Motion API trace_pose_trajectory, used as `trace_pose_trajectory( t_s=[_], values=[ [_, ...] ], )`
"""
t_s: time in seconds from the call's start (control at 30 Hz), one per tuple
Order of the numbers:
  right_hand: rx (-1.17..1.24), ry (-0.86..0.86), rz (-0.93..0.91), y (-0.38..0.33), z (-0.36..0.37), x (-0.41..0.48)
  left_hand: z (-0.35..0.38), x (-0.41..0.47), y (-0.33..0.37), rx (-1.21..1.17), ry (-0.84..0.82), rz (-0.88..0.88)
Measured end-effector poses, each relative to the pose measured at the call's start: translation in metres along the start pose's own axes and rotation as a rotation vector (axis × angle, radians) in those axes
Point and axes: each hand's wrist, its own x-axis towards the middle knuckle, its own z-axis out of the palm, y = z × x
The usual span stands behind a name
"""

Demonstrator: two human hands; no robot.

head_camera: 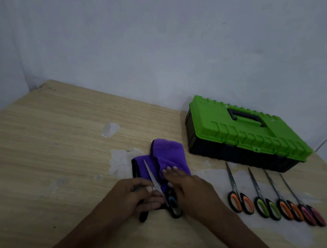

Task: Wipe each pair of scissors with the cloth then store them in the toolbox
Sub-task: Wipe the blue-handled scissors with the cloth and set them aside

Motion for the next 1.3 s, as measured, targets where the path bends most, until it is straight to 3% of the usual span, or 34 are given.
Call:
trace_pose_trajectory(
  t_s=[0.17,0.33,0.57,0.8,1.0,1.07,1.17,1.3],
  values=[
    [0.221,0.232,0.097,0.005,-0.023,0.012,0.001,-0.004,0.003,-0.067,0.022,-0.016],
    [0.070,-0.084,-0.064,-0.027,-0.012,-0.021,0.002,0.000,0.001,-0.037,-0.030,0.004],
    [-0.238,-0.214,-0.120,-0.053,-0.013,-0.025,0.000,-0.001,0.000,-0.072,-0.021,-0.001],
    [-0.216,-0.178,0.076,-0.036,-0.008,-0.005,0.001,-0.003,0.002,-0.013,-0.018,-0.004],
    [-0.320,-0.037,0.179,0.002,-0.020,0.020,0.002,-0.007,0.005,-0.061,0.018,-0.030],
    [-0.150,0.039,0.210,0.000,-0.020,0.022,0.002,-0.007,0.006,-0.075,0.028,-0.038],
    [0.160,0.071,0.102,-0.010,-0.017,0.009,0.002,-0.006,0.005,-0.053,0.028,-0.032],
    [-0.167,-0.068,0.051,-0.008,-0.009,-0.006,0.001,-0.004,0.004,-0.002,0.008,-0.019]
  ],
)
